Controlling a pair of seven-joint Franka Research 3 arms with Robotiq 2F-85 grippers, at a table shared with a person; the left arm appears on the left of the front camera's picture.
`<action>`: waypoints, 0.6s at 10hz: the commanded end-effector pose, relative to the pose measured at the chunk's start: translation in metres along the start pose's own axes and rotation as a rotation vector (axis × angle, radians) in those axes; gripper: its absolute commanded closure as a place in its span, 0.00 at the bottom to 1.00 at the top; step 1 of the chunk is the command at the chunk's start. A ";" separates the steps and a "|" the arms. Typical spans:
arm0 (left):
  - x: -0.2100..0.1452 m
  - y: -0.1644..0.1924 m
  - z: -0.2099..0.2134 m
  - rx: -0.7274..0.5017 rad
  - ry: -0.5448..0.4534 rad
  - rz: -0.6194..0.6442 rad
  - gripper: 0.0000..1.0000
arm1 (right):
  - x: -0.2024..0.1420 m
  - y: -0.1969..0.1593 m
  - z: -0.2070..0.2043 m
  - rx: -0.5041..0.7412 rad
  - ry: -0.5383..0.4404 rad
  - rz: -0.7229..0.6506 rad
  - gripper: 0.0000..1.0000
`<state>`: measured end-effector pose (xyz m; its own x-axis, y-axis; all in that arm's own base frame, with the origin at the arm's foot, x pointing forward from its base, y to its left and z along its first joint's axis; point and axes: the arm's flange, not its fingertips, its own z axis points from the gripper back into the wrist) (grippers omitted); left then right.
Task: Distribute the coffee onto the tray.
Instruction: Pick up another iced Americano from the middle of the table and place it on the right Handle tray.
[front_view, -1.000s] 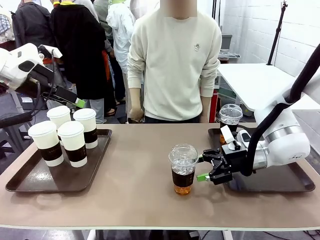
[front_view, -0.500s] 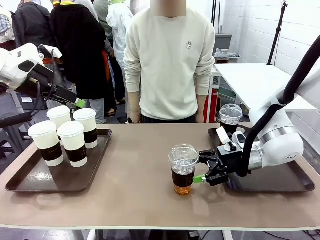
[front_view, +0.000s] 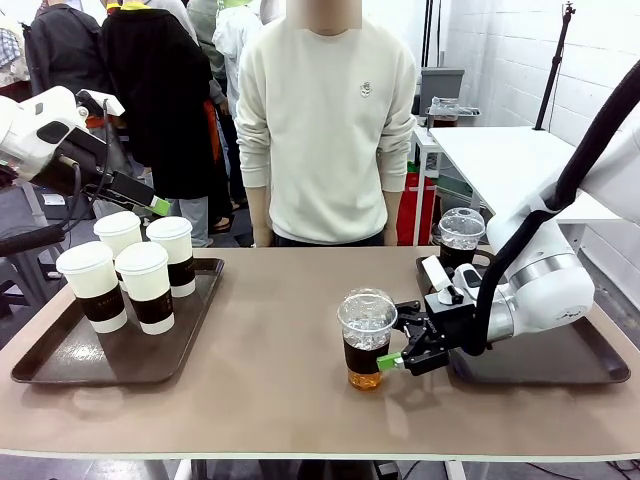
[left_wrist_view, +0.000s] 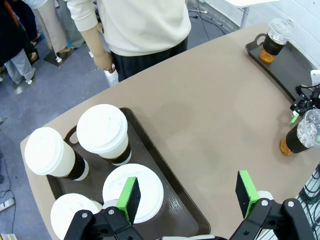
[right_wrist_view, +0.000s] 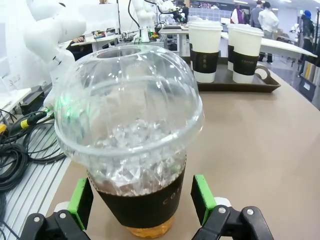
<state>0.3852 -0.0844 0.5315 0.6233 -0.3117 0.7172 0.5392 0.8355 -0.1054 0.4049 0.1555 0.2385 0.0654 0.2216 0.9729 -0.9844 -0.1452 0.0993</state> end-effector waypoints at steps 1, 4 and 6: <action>-0.001 0.002 -0.001 -0.008 -0.004 0.009 0.00 | 0.000 -0.007 -0.011 0.024 -0.020 0.003 0.00; -0.001 0.002 -0.001 -0.008 -0.004 0.009 0.00 | 0.000 -0.015 -0.023 0.042 -0.047 -0.023 0.00; -0.001 0.002 -0.001 -0.008 -0.004 0.009 0.00 | 0.000 -0.016 -0.027 0.062 -0.050 -0.031 0.00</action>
<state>0.3852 -0.0844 0.5315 0.6233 -0.3117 0.7172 0.5392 0.8355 -0.1054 0.4128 0.1779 0.2311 0.0782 0.1897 0.9787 -0.9725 -0.2014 0.1167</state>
